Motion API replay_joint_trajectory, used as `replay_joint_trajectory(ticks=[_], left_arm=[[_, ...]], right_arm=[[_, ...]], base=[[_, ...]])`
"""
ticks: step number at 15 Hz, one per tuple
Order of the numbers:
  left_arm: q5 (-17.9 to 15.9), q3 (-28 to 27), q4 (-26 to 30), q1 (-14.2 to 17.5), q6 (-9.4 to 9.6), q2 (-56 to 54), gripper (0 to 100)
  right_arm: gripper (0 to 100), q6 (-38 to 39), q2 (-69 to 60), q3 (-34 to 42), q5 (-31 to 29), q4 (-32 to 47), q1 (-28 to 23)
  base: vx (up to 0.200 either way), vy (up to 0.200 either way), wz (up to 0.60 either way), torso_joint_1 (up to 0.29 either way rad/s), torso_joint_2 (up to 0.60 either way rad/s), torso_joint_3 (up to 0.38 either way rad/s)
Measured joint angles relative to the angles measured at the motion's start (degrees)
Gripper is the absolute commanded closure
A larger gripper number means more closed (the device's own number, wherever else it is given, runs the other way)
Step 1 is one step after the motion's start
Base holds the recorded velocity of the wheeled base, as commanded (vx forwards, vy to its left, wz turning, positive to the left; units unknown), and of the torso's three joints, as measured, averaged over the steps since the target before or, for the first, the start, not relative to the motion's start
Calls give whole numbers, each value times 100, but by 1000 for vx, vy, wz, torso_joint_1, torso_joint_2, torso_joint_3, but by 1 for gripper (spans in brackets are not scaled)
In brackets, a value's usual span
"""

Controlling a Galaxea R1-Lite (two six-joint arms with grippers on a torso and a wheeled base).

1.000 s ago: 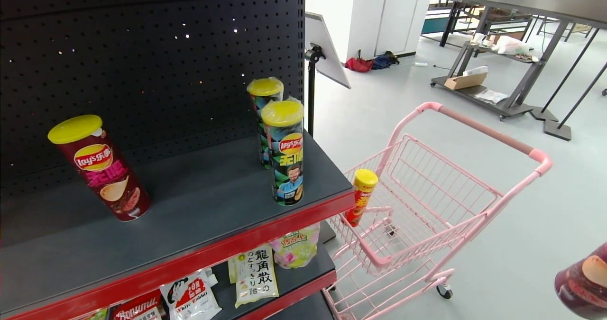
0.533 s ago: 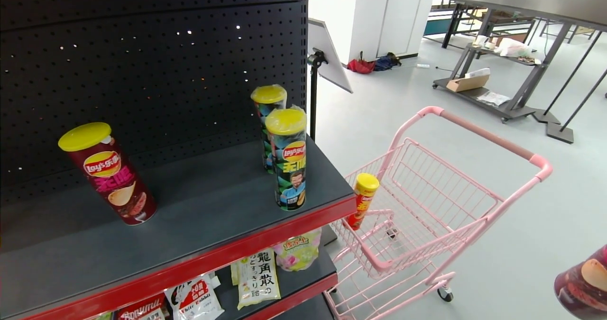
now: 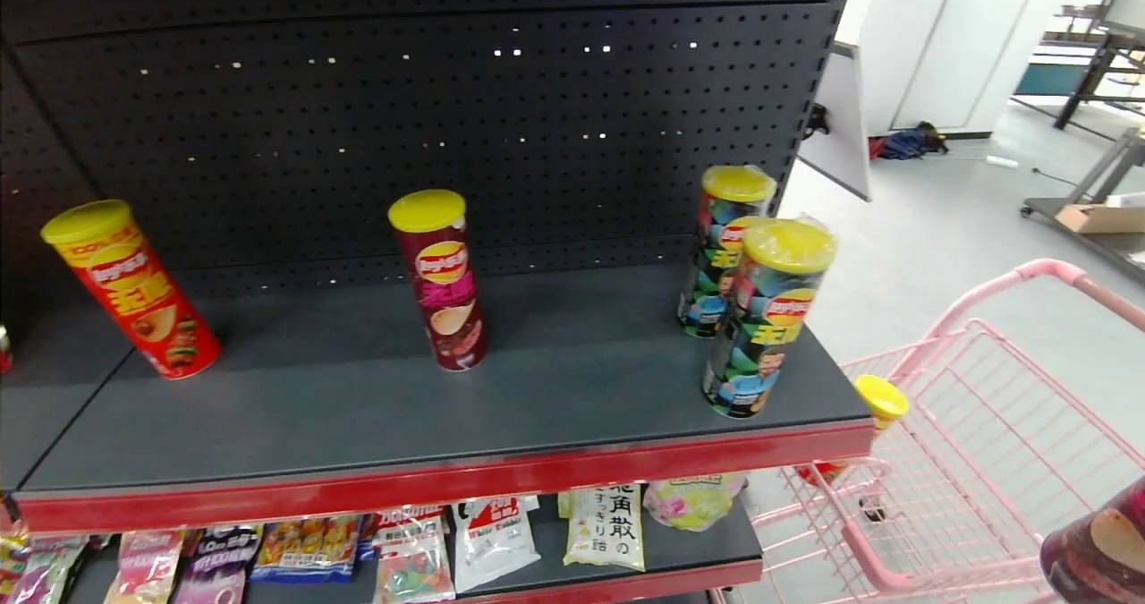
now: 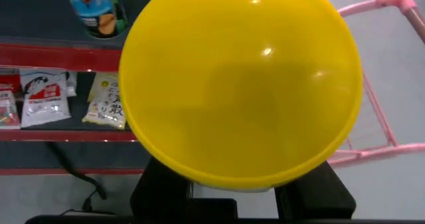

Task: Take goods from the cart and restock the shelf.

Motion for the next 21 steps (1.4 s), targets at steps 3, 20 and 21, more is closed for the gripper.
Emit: replay_joint_trajectory(ticks=[3, 20, 21], left_arm=[[0, 0, 7, -6, 2, 0, 0], [-2, 0, 0, -2, 4, 0, 0], [-2, 0, 5, -2, 4, 0, 0]], right_arm=[[100, 0, -221, 157, -7, 0, -11], [100, 12, -2391, 1064, 645, 50, 50], [100, 13, -2393, 1073, 645, 49, 50]], base=[[0, 0, 0, 0, 0, 0], [0, 129, 0, 0, 1, 1], [0, 200, 0, 2, 2, 7]])
